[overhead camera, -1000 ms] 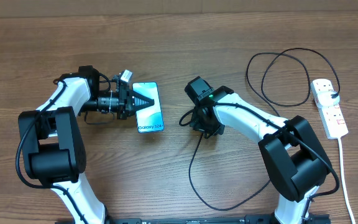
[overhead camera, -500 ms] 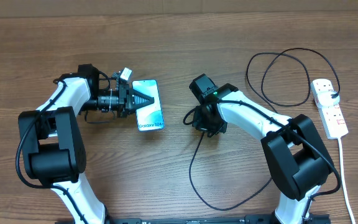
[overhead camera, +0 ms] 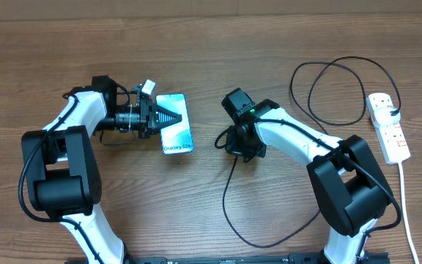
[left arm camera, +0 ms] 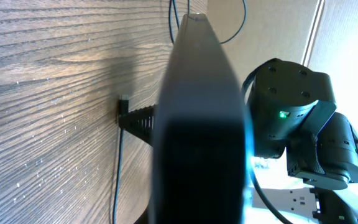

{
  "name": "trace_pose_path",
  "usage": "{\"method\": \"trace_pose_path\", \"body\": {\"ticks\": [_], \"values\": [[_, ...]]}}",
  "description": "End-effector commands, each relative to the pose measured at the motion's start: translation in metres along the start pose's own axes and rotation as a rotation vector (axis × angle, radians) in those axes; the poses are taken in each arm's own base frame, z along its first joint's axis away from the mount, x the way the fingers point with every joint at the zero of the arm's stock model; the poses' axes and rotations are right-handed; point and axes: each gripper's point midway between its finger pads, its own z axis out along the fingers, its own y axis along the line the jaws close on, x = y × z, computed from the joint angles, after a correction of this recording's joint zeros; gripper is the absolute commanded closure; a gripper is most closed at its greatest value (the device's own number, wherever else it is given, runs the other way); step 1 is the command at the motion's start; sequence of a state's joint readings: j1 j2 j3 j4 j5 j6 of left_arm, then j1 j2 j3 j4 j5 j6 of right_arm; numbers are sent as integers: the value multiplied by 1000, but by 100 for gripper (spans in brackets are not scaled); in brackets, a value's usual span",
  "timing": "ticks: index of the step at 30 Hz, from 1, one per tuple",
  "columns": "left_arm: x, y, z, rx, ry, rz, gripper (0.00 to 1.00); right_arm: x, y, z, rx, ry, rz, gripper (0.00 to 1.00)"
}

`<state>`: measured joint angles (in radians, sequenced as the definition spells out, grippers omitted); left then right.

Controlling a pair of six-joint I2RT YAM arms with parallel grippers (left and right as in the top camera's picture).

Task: Plug charger to phone and switch on socket

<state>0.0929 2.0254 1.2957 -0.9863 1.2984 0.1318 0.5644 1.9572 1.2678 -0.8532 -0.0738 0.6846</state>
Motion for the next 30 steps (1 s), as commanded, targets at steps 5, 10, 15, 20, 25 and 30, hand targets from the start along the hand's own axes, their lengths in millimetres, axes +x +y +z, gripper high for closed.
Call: {"method": "trace_pose_path", "body": {"ticks": [5, 10, 15, 20, 25, 30], "values": [[0, -14, -1, 54, -9, 36, 96, -1, -1, 2, 14, -12, -6, 71], [0, -14, -1, 54, -9, 40, 96, -1, -1, 2, 13, -14, -6, 88], [0, -14, -1, 54, -10, 43, 96, -2, -1, 2, 11, -15, -6, 96], [-1, -25, -2, 117, -17, 36, 96, 5, 11, 1, -58, 28, -82, 96], [-7, -52, -8, 279, -45, 54, 96, 18, 42, -22, -287, 108, -222, 96], [-8, -52, -9, 279, -44, 42, 96, 28, 65, -61, -472, 103, -356, 96]]}}
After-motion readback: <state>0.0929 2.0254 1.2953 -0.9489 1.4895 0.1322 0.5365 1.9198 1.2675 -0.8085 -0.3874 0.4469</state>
